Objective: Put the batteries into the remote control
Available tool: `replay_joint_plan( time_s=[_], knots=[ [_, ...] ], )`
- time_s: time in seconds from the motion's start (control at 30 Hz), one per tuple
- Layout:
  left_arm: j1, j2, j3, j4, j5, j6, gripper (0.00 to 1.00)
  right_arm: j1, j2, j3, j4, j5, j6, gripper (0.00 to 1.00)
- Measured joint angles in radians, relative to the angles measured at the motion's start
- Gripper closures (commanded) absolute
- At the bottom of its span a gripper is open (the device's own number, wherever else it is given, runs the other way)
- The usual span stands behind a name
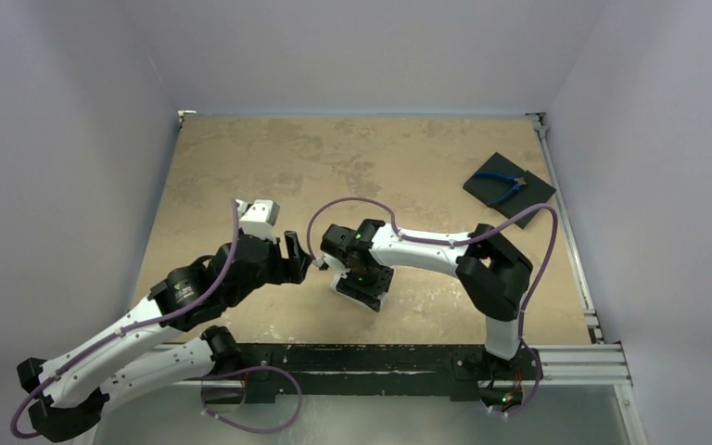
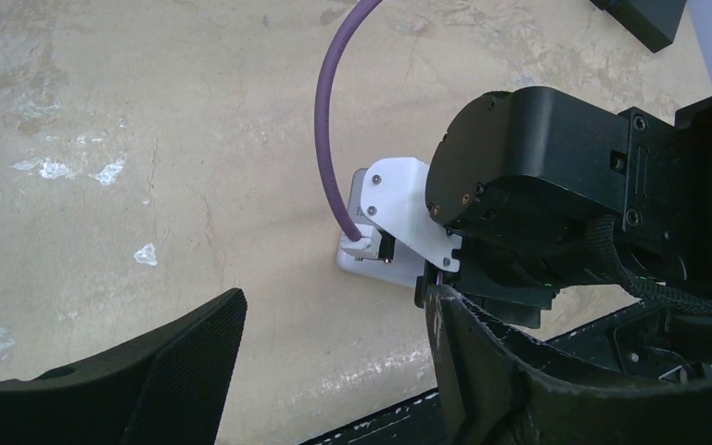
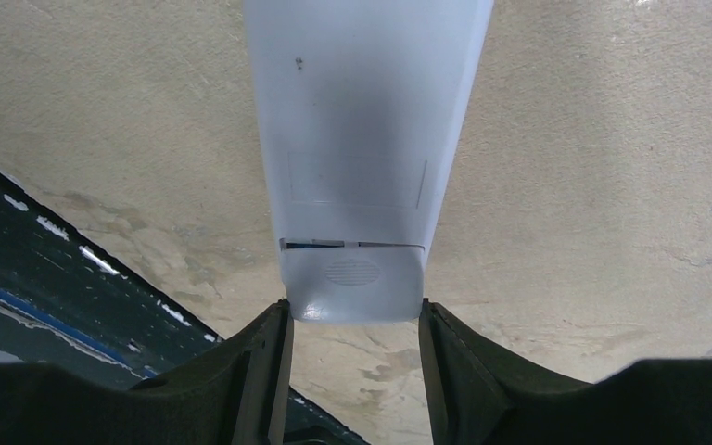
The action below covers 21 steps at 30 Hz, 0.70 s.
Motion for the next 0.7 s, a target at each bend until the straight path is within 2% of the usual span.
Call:
replay_joint_plan(
  time_s=[0.7],
  knots=[
    [-0.031,-0.008,0.0,-0.003,-0.019,-0.002,0.29,-0.01,0.012,0.005,0.028,-0.021,0.091,0.85]
  ],
)
